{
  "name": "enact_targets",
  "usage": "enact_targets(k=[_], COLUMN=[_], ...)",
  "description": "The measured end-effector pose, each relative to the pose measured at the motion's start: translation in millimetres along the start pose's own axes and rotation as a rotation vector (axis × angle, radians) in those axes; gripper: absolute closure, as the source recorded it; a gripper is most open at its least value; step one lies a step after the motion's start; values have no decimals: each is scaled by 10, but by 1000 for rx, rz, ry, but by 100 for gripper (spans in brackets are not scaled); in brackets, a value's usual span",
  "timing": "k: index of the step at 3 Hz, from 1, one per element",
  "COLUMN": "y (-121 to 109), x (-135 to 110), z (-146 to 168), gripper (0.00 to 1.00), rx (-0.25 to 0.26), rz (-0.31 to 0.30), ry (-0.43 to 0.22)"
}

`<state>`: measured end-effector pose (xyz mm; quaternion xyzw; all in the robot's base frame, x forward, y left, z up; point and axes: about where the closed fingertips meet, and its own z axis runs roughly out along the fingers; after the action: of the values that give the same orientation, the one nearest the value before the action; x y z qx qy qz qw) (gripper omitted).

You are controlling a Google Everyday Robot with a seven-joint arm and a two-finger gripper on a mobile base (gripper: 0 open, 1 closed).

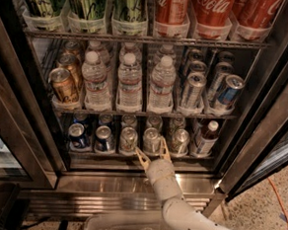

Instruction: Pick 7up can from bottom shelf of fridge

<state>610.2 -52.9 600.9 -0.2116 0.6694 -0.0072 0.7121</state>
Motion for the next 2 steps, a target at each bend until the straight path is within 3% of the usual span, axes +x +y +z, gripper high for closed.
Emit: enact_targets(k=[2], y=[-174], x=[123], z=[82], gripper=[34], rx=[56], rz=[-5], ry=[25])
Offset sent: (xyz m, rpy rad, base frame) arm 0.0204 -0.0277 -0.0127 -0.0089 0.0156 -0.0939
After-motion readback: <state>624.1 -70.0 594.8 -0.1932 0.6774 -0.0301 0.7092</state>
